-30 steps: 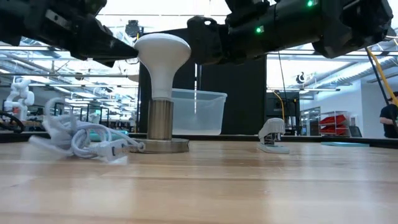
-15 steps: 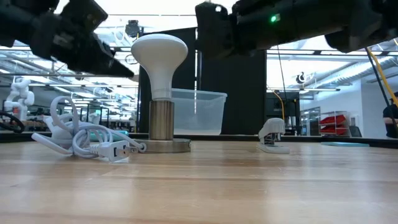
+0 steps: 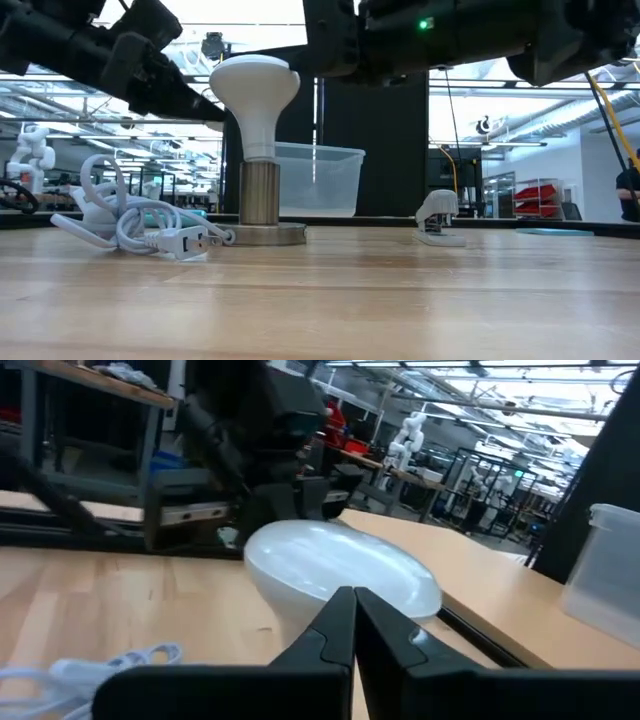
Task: Screw lightbulb
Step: Remove the light bulb from the lamp
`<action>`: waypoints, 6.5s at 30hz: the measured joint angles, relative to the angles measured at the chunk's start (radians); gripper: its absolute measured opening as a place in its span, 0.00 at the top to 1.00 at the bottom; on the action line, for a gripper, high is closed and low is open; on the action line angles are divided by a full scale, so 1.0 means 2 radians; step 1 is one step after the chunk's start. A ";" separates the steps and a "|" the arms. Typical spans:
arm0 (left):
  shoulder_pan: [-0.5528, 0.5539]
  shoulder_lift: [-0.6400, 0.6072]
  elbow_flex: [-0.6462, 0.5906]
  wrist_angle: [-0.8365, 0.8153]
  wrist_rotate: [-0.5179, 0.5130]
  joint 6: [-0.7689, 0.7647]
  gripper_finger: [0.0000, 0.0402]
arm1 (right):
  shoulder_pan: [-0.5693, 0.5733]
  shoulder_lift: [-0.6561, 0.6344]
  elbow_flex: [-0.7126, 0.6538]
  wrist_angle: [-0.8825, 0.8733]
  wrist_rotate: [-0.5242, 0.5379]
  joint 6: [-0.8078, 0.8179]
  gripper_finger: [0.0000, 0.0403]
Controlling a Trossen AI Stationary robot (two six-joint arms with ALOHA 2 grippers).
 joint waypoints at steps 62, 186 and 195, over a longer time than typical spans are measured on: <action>-0.060 -0.098 0.000 -0.099 0.060 0.015 1.00 | 0.015 0.000 0.002 -0.099 -0.002 0.089 1.00; -0.017 -0.096 -0.098 0.148 0.118 -0.026 1.00 | 0.009 0.000 0.039 -0.089 -0.004 -0.003 1.00; -0.017 -0.096 -0.098 0.154 0.134 -0.034 1.00 | -0.003 0.000 0.039 -0.089 0.003 0.006 1.00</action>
